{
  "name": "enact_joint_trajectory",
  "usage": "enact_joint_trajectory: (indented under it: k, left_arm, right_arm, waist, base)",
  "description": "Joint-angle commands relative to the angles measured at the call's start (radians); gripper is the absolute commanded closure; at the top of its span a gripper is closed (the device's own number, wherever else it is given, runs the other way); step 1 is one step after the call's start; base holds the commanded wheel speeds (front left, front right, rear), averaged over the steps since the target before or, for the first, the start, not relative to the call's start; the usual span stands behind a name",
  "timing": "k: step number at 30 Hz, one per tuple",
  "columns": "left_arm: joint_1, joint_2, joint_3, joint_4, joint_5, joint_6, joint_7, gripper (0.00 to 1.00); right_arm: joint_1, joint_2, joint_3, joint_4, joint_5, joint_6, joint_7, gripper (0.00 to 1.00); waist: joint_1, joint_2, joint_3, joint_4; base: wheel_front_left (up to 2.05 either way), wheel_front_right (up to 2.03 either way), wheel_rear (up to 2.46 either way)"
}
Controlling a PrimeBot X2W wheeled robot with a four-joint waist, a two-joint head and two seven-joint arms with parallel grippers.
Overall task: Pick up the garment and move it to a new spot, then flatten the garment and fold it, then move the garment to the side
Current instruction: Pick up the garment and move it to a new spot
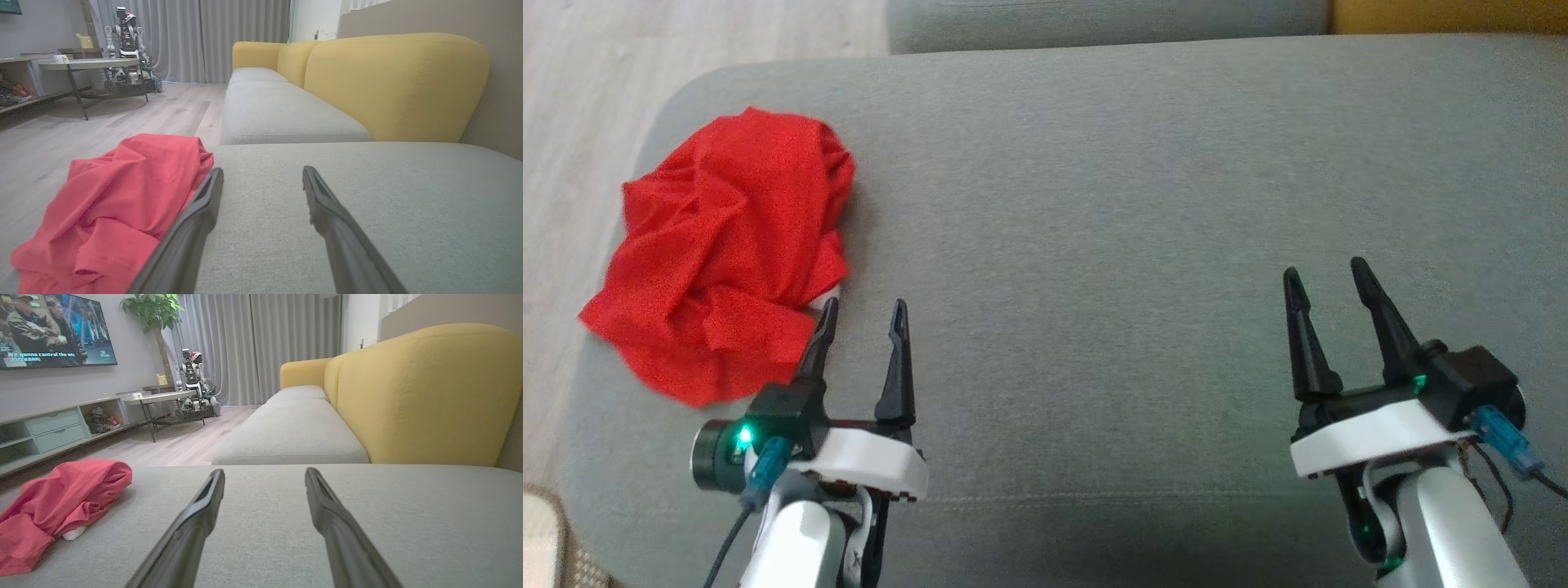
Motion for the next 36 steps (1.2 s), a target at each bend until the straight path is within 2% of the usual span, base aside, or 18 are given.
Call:
enact_joint_trajectory:
  k: [1, 14, 18, 26, 36]
  left_arm:
    - [-0.034, 0.001, 0.036, -0.027, -0.007, 0.007, -0.012, 0.00]
    - [-0.005, 0.001, 0.040, -0.045, -0.014, 0.029, -0.012, 0.00]
    - [0.010, 0.001, 0.040, -0.049, -0.011, 0.029, -0.012, 0.00]
    - [0.020, 0.001, 0.047, -0.051, -0.008, 0.028, -0.012, 0.00]
    - [0.018, 0.001, 0.060, -0.065, -0.007, 0.034, -0.012, 0.00]
  right_arm:
    - [-0.046, -0.004, 0.031, -0.041, -0.003, 0.000, -0.009, 0.00]
    - [-0.019, -0.004, 0.109, -0.040, -0.014, 0.000, -0.009, 0.00]
    - [-0.013, -0.004, 0.127, -0.038, -0.007, 0.000, -0.009, 0.00]
    - [-0.004, -0.004, 0.137, -0.033, 0.005, 0.000, -0.009, 0.00]
    - [-0.003, -0.004, 0.139, -0.033, 0.005, 0.000, -0.009, 0.00]
  waist:
    - [0.0000, 0.0000, 0.005, 0.029]
    - [0.0000, 0.0000, -0.022, 0.252]
    - [0.0000, 0.0000, -0.029, 0.296]
    - [0.0000, 0.0000, -0.035, 0.339]
    - [0.0000, 0.0000, -0.020, 0.339]
  base:
    - [0.00, 0.00, 0.00]
    - [0.00, 0.00, 0.00]
    - [0.00, 0.00, 0.00]
    - [0.00, 0.00, 0.00]
    - [0.00, 0.00, 0.00]
